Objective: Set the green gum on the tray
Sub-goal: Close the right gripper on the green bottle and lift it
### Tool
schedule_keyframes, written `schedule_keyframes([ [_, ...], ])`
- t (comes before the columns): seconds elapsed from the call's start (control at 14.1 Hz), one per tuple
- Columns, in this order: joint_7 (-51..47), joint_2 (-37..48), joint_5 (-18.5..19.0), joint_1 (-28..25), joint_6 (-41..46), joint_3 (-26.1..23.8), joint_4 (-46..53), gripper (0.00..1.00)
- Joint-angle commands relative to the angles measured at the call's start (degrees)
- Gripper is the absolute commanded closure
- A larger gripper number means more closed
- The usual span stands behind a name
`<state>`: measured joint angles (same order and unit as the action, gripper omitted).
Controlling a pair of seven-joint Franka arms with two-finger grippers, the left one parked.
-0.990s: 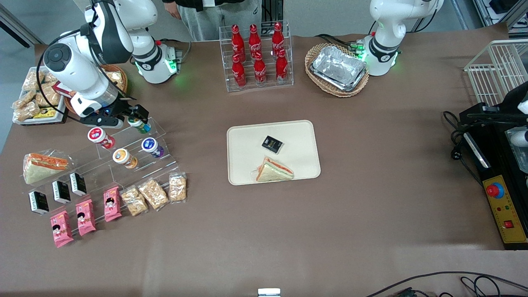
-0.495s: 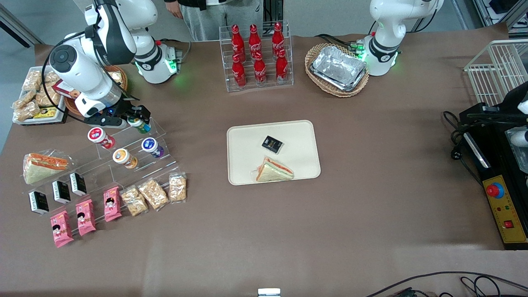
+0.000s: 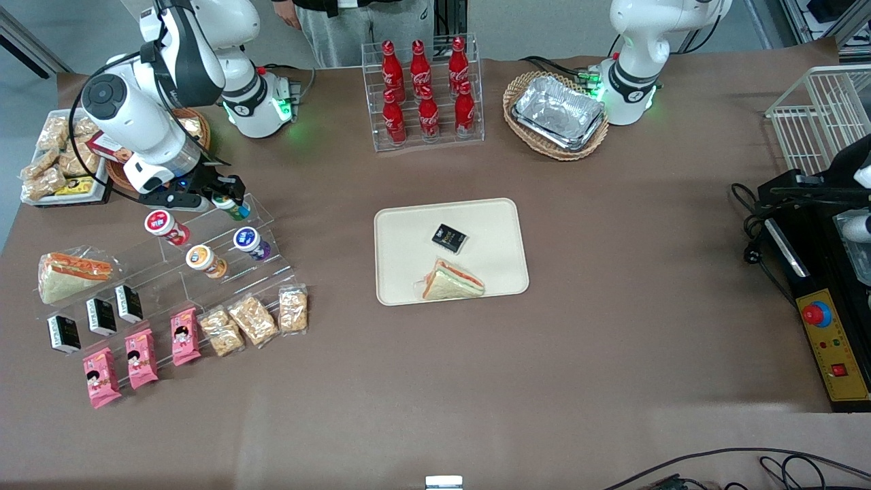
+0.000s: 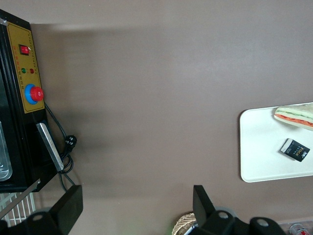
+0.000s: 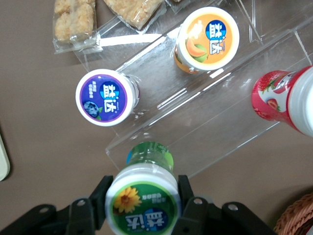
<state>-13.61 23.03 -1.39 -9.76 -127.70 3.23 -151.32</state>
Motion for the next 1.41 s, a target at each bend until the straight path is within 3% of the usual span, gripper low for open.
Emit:
schedule_keyframes([
  [0.0, 0.0, 0.8, -0.2, -0.6, -0.7, 0.3, -0.4, 0.63],
  [0.49, 1.4, 2.8, 1.3, -0.7, 15.4, 0.2, 12.0, 0.63],
  [0.85, 2.7, -2.6, 2.3, -0.7, 30.6, 0.2, 30.0, 0.64],
  [1.2, -2.5, -11.6, 1.0, -1.0, 39.8, -3.3, 45.5, 0.68],
  [1.34, -5.2, -13.6, -2.5, -1.9, 40.3, -3.8, 48.4, 0.68],
])
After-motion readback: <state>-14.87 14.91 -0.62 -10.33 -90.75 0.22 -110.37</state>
